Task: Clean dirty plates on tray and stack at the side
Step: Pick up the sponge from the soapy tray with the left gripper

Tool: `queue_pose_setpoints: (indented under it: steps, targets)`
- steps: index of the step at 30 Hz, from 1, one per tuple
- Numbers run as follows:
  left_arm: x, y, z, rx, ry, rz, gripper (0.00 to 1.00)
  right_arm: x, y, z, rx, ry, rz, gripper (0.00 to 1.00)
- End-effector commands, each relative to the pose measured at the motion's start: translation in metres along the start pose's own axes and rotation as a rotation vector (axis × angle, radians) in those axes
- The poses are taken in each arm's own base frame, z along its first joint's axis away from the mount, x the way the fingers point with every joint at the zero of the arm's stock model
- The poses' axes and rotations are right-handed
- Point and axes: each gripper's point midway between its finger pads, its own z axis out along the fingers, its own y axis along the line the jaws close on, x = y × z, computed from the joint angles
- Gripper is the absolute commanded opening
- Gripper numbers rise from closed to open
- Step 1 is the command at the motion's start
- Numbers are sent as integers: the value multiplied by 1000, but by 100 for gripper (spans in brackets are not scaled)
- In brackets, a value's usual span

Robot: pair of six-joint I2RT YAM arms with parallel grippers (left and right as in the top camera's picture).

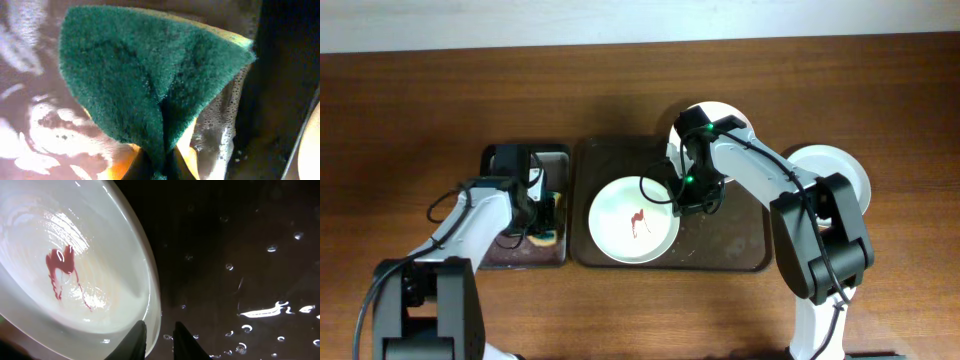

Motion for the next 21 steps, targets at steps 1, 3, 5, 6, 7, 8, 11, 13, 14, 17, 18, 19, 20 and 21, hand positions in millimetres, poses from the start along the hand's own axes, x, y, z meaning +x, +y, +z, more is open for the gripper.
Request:
queue_pose_setpoints:
  steps: [1,3,5,6,7,8,11,13,14,17,18,19,20,21]
  targets:
    - [-29,2,-33,0,-109,-4,0,2,6,-4,-13,-8,-12,20]
    - [-38,0,-53,5,-179,1,0,2,6,-4,-13,-8,-12,20]
    - [-47,6,-78,-39,-267,-1,0,1,6,-4,-13,-10,-12,20]
    - [-50,11,-89,-71,-309,-4,0,1,6,-4,-13,-10,-12,20]
    - [-54,13,-99,-87,-347,-6,0,1,6,-4,-13,-10,-12,20]
    - [-60,14,-111,-92,-399,-7,0,1,6,-4,-13,-10,-13,20]
    - [-74,13,-136,-104,-513,21,0,1,6,-4,-13,-10,-12,20]
    - [-79,25,-154,-175,-576,2,0,1,6,-4,-13,-10,-13,20]
    - [-79,29,-160,-199,-597,-7,0,1,6,-4,-13,-11,-13,20]
    - [-80,33,-176,-228,-646,-20,0,1,6,-4,-13,-12,-14,20]
    - [-80,33,-179,-227,-654,-21,0,1,6,-4,-13,-12,-14,20]
    - [-80,33,-179,-226,-656,-21,0,1,6,-4,-13,-12,-14,20]
    - [-80,33,-179,-227,-656,-21,0,1,6,-4,-13,-12,-14,20]
    - [-80,33,-179,-226,-656,-21,0,1,6,-4,-13,-12,-14,20]
